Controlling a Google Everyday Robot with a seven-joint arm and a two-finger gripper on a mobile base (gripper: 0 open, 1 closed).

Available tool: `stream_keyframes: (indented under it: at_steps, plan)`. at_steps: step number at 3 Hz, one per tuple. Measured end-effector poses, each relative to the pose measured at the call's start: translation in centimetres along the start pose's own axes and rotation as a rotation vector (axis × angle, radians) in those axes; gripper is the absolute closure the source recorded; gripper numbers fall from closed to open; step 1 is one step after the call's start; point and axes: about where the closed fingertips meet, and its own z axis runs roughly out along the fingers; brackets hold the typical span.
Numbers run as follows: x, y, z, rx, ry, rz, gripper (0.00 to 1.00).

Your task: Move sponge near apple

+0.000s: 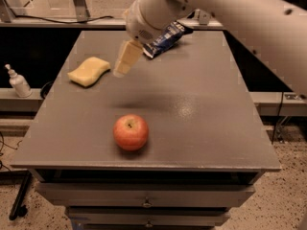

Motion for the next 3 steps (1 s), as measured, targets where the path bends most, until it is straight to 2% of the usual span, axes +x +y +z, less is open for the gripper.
stream_keyframes:
  at_steps: [1,2,3]
  plan:
    - [-1.3,-1.2,4.7,0.010,0.000,0.031,0.00]
    - [-1.9,-1.1,9.4,-0.016,0.014,0.088,0.00]
    - [-1.9,-0.4,12.6,-0.043,0.026,0.150,0.00]
